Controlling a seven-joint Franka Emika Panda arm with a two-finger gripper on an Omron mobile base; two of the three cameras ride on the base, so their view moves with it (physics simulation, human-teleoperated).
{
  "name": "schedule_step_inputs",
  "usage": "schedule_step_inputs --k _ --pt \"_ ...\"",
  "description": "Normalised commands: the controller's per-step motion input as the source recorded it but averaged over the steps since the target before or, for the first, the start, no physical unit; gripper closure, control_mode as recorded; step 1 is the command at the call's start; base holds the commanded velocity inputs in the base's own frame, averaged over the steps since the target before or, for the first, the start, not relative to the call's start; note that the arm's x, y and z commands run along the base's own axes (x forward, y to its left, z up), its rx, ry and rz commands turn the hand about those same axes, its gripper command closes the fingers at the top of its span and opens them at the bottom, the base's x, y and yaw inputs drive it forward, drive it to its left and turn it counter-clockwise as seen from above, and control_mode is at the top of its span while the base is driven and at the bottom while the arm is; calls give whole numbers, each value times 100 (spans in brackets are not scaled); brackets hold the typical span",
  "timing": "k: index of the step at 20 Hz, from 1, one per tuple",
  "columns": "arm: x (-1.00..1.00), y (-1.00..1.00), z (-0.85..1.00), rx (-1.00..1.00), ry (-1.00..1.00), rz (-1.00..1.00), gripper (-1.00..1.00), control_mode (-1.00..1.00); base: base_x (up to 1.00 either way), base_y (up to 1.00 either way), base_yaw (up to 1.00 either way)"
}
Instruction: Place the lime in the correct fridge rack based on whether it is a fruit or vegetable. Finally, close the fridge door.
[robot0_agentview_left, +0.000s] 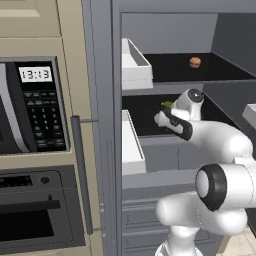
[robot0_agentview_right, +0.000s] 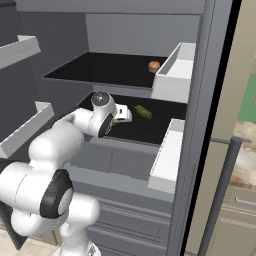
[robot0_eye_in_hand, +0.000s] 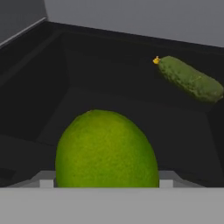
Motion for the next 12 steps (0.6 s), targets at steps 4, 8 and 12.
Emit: schedule_step_inputs --k 4,8,12 --pt "66 3 -20 0 -2 0 100 -100 0 0 0" --pt "72 13 -20 -2 -7 0 -100 -100 0 0 0" --pt "79 2 -19 -3 -10 0 -100 -100 0 0 0"
